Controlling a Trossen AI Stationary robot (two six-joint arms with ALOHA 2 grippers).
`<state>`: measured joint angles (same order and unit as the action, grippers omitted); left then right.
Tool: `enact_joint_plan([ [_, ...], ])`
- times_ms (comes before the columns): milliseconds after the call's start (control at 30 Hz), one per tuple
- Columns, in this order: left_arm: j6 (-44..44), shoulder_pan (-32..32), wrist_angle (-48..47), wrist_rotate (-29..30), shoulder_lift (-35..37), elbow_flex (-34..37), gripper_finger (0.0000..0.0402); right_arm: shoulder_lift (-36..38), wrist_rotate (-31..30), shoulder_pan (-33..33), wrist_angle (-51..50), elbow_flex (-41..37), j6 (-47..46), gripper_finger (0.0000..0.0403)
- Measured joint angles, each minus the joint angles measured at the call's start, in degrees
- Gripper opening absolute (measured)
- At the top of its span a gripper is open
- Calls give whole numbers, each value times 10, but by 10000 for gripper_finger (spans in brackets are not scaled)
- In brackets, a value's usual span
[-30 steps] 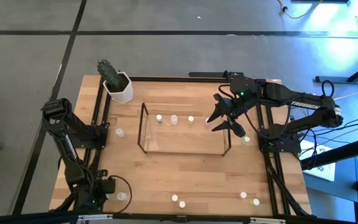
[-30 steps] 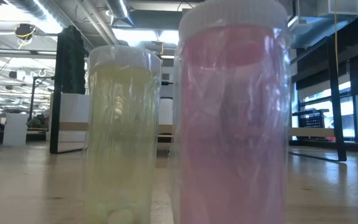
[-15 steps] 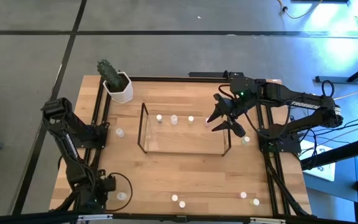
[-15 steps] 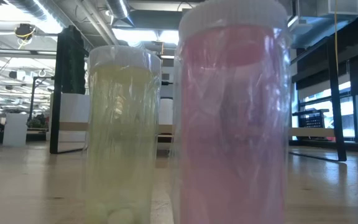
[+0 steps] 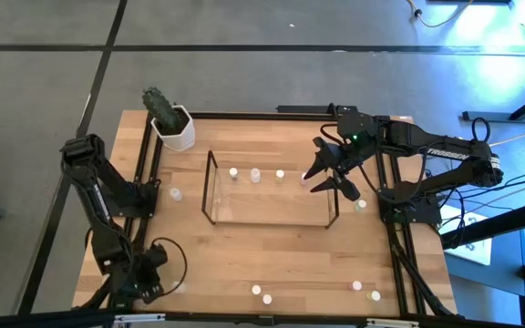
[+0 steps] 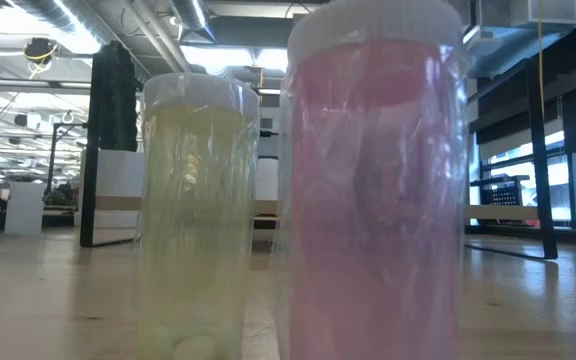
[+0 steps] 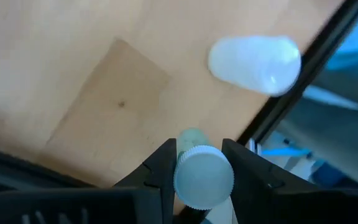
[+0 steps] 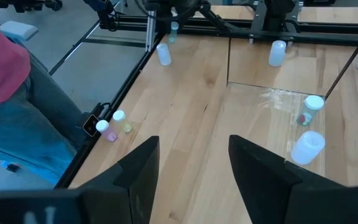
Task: Pick and place medicine bottles onto shelf by color
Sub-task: Put the bottom blue pill bottle aligned with the other blue pill bottle on the shelf
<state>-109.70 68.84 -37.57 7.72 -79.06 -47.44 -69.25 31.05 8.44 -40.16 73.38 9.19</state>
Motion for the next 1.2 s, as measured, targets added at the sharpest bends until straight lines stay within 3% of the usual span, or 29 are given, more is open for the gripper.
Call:
enact_joint_plan([
  [133, -51, 0, -26, 37, 26, 0, 108, 0, 0, 0, 0, 0, 0, 195],
  [333, -57, -8, -57, 81, 72, 0, 107, 0, 0, 0, 0, 0, 1, 195],
  [633, 1, -46, -106, 106, 134, 0, 107, 0, 0, 0, 0, 0, 1, 195],
  [867, 128, -110, -118, 233, 177, -23, 107, 0, -5, 0, 0, 0, 1, 195],
  [1200, 339, -249, -219, 230, 178, -156, 107, 0, -60, 0, 0, 0, -1, 195],
])
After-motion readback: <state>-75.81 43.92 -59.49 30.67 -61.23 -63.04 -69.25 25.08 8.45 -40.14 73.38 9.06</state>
